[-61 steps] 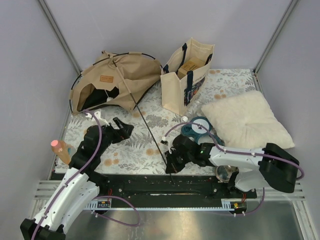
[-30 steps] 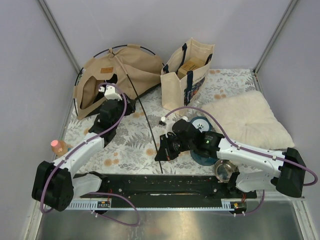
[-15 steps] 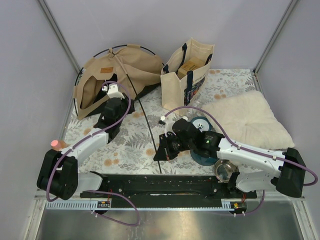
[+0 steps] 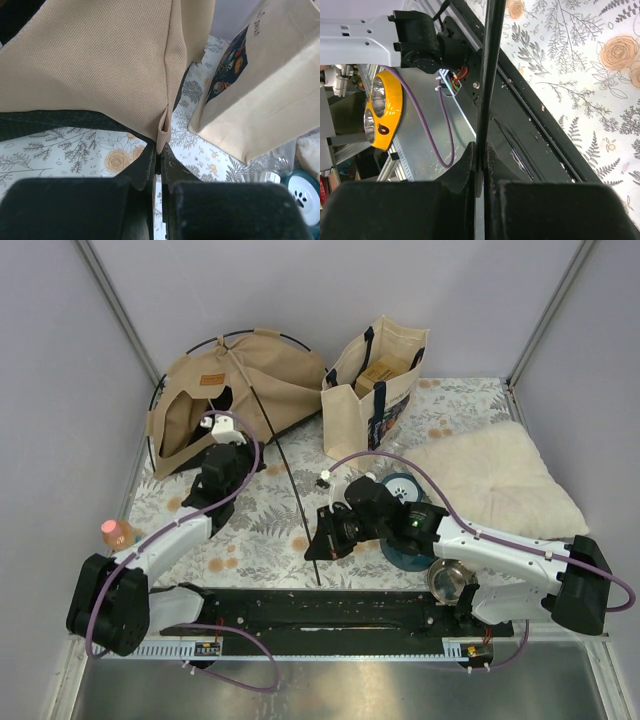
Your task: Set up the pet tent
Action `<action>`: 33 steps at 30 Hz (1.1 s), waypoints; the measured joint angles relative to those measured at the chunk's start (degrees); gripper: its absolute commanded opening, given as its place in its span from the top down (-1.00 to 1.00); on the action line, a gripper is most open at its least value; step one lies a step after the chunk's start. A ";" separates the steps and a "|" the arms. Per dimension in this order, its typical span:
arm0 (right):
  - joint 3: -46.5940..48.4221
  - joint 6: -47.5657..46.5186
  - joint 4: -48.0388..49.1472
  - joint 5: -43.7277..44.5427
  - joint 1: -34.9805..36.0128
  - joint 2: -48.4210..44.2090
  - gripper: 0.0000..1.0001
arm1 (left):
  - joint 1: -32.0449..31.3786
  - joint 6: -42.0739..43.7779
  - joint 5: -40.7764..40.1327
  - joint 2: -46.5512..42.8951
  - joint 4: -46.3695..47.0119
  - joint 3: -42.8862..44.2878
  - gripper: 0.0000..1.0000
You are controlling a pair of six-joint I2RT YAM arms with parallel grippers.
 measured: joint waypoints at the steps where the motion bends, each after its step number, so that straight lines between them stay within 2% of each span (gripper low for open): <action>1: 0.00 0.04 0.31 -0.07 0.00 0.02 1.00 | 0.00 0.79 0.55 -1.79 0.00 -1.31 1.00; 14: -6.47 5.95 17.07 -7.04 0.68 2.47 1.00 | -0.02 1.92 6.03 -17.40 1.38 -14.69 1.00; 18: -6.51 8.17 21.92 -7.50 0.70 3.87 1.00 | -0.33 1.75 8.70 -21.46 -1.20 -17.09 1.00; 26: -6.43 10.49 29.62 -5.86 0.74 6.99 1.00 | -2.23 -0.90 10.45 -30.64 -8.04 -18.75 1.00; 33: -4.42 10.19 30.95 -1.57 1.25 9.29 1.00 | -3.74 -4.44 10.14 -36.50 -13.25 -20.09 1.00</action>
